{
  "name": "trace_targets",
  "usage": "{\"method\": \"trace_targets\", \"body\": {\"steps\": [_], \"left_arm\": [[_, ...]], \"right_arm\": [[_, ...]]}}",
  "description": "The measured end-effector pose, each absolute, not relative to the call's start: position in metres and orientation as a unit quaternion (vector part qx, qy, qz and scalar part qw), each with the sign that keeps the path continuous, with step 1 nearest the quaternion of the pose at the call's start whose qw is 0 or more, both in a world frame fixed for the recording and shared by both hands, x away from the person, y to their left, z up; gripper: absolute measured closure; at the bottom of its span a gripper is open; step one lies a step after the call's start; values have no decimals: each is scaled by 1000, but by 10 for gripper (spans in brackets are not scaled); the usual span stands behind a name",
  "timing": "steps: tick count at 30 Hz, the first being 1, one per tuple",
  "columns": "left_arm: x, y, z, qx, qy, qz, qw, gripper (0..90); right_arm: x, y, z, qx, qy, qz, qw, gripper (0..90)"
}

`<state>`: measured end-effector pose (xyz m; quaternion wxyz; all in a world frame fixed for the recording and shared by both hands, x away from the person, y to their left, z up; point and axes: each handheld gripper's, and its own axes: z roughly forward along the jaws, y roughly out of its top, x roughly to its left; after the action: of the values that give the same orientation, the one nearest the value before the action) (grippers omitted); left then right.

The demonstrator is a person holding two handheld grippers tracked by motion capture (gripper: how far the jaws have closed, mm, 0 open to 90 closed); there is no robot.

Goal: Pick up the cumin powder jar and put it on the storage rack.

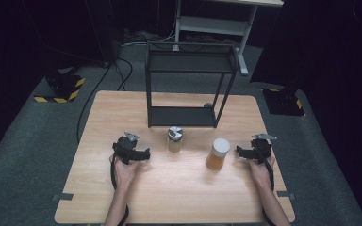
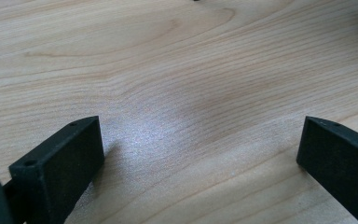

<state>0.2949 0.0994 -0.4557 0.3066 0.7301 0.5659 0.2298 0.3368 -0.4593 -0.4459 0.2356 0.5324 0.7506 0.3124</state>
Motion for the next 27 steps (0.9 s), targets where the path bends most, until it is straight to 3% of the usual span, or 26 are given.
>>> {"method": "trace_targets", "body": {"steps": [9,27], "left_arm": [[295,95,-456,731,564,230,307,4],[305,69,-453,790,459,169,370,7]], "right_arm": [[337,-459,-446,533,751,312,236,60],[337,-459,-446,533,750,312,236,62]]}}
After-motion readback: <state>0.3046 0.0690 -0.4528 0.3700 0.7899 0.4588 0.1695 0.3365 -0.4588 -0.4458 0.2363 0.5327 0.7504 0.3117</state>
